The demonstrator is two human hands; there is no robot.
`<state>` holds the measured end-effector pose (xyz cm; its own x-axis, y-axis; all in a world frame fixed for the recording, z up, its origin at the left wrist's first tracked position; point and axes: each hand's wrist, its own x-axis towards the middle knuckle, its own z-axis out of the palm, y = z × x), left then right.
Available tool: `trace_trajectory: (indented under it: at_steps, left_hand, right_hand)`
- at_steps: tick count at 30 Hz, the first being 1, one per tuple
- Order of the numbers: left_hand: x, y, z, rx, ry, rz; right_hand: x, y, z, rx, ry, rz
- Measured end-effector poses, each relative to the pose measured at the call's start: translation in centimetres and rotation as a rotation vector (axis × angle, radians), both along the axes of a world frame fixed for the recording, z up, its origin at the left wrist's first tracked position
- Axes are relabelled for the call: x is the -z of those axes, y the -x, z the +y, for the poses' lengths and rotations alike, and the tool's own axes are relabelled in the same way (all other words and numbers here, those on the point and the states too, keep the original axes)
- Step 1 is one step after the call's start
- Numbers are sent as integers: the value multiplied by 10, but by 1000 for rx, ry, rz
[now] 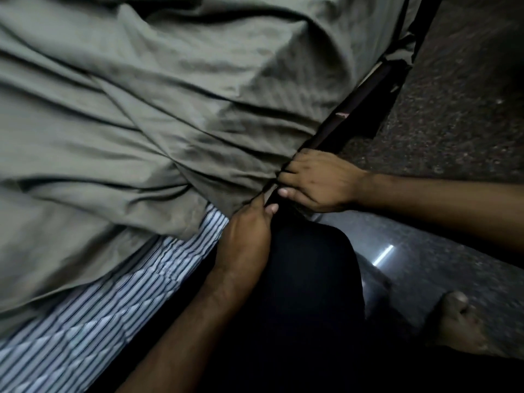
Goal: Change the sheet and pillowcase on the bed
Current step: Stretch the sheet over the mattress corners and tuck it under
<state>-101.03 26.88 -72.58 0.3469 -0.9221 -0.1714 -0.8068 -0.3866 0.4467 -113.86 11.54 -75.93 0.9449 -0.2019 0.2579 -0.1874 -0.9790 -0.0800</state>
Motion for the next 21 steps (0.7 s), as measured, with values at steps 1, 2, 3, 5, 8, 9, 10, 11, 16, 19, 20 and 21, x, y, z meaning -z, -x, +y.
trace_trajectory:
  at_steps: [1, 2, 3, 5, 8, 9, 10, 11, 16, 19, 20, 21]
  left_hand:
    - [-1, -2, 2, 13, 37, 31]
    - [-3, -4, 3, 17, 60, 48]
    - [-4, -5, 3, 15, 59, 53]
    - [-2, -7, 0, -8, -20, 45]
    - [0, -2, -8, -47, -87, 63]
    - [1, 0, -10, -52, -78, 69]
    - [0, 1, -12, -51, -80, 59]
    - [-2, -1, -12, -35, -108, 48]
    - [-48, 24, 7, 195, -217, 47]
    - [-93, 42, 3, 236, 147, -22]
    - [-103, 37, -4, 213, 266, -81]
    - [-113, 28, -10, 186, 363, -139]
  right_hand:
    - [-2, -11, 4, 31, -24, 27]
    - [-5, -22, 5, 60, -37, 95]
    - [-12, -30, 6, 61, -22, 170]
    - [-20, -36, 1, -5, 25, 218]
    - [-45, -31, 0, -59, 149, 290]
    - [-46, -24, 0, -69, 117, 272]
    - [-43, -15, -1, -95, 113, 252]
    - [-44, -4, 1, -119, 138, 245]
    - [-73, 58, -9, -74, 246, 129]
    - [-112, 56, -13, 51, 275, -97]
    - [-124, 49, -11, 97, 265, -177]
    - [-138, 38, -8, 132, 242, -252]
